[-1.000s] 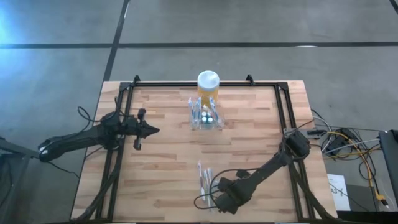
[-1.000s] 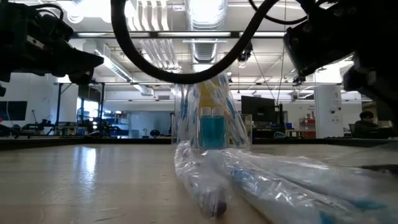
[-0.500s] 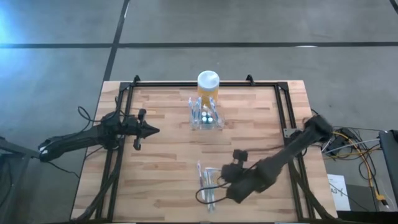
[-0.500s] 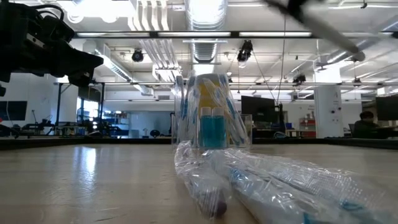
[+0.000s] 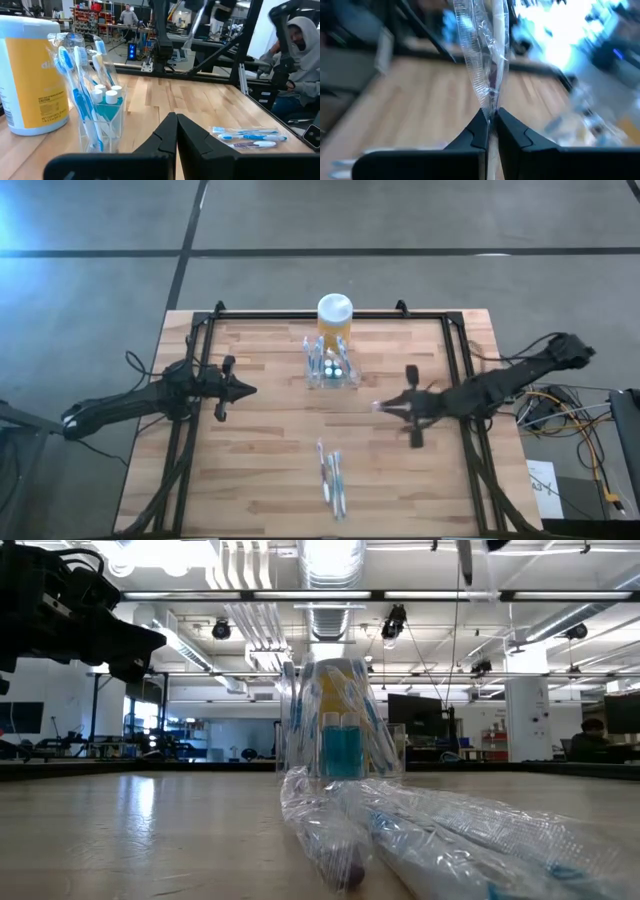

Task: Pick & Place toothbrushing station
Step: Put the violet toothbrush into the transparent organizer

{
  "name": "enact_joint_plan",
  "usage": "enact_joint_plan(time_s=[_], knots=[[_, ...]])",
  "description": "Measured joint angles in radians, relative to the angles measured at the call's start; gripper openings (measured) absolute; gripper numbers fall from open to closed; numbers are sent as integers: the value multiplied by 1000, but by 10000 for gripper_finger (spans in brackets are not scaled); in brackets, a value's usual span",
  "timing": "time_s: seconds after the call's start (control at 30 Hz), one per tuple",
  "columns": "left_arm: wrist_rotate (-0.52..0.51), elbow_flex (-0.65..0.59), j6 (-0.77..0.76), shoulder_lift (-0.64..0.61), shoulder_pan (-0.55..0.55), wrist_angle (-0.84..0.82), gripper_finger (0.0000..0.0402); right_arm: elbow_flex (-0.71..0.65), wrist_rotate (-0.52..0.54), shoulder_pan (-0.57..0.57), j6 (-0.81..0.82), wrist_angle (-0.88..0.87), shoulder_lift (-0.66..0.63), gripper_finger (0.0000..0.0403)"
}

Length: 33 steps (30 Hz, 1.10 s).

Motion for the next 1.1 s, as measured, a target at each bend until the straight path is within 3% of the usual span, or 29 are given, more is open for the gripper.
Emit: enact_joint_plan(time_s=[0.17, 0.37, 0.57, 0.93, 1.1], knots=[[-5, -1, -1, 0, 0, 1, 10, -297, -249, -114, -109, 319, -274, 13], [-15, -2, -9, 0, 0, 1, 10, -488, -273, -200, -117, 381, -526, 13], [-16, -2, -17, 0, 0, 4, 10, -602, -275, -217, -121, 380, -697, 13], [-17, -1, -30, 0, 0, 4, 10, -722, -274, -222, -116, 380, -826, 13], [-18, -1, -30, 0, 0, 4, 10, -731, -196, -253, -100, 459, -806, 13]])
